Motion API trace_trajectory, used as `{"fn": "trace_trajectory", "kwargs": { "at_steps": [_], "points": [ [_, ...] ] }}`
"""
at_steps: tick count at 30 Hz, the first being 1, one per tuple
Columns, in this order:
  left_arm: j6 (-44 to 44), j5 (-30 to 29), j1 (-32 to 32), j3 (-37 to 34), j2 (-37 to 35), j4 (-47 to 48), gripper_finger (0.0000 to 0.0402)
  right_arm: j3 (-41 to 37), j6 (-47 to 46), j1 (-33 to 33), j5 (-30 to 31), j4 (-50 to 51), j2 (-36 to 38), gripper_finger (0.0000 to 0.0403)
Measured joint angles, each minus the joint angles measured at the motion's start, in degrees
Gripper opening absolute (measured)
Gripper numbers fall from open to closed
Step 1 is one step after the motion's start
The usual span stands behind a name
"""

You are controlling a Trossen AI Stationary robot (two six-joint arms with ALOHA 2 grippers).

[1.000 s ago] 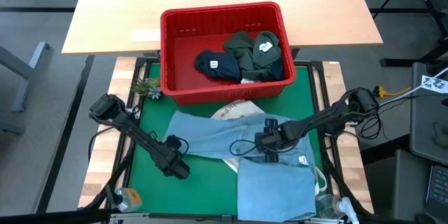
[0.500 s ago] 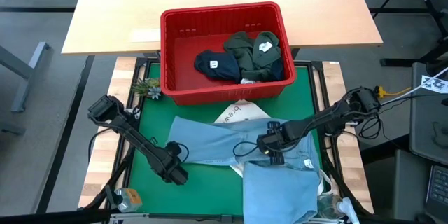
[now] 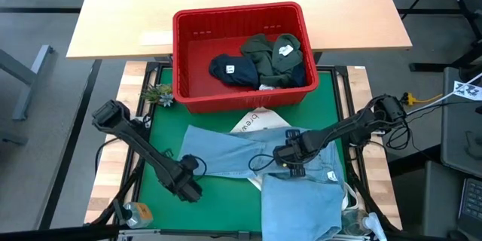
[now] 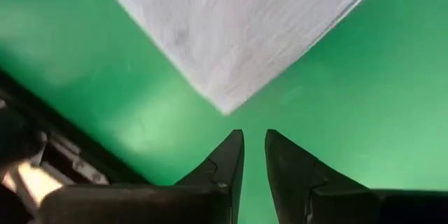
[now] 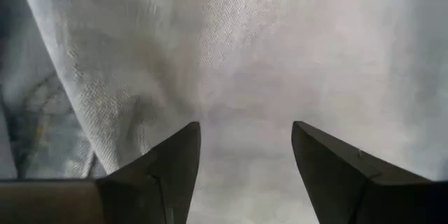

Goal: Fold laundry
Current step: Fold the light blue pants

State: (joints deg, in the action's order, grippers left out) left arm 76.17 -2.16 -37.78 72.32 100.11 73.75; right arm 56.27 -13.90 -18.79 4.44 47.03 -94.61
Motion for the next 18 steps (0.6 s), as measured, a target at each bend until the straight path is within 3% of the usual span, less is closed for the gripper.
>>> {"fn": "trace_trajectory", "kwargs": {
  "at_steps": [8,18],
  "points": [
    [0.5,-14.8,1.5,1.9,-5.5,-0.3,0.0047,4.2,1.8,0.0,5.9,0.7,0.1,0.0225],
    [-5.8,-16.7,9.8,1.9,-5.7,-0.3,0.0047,5.7,3.9,0.1,16.5,-7.4,0.2,0.0225]
  ]
}}
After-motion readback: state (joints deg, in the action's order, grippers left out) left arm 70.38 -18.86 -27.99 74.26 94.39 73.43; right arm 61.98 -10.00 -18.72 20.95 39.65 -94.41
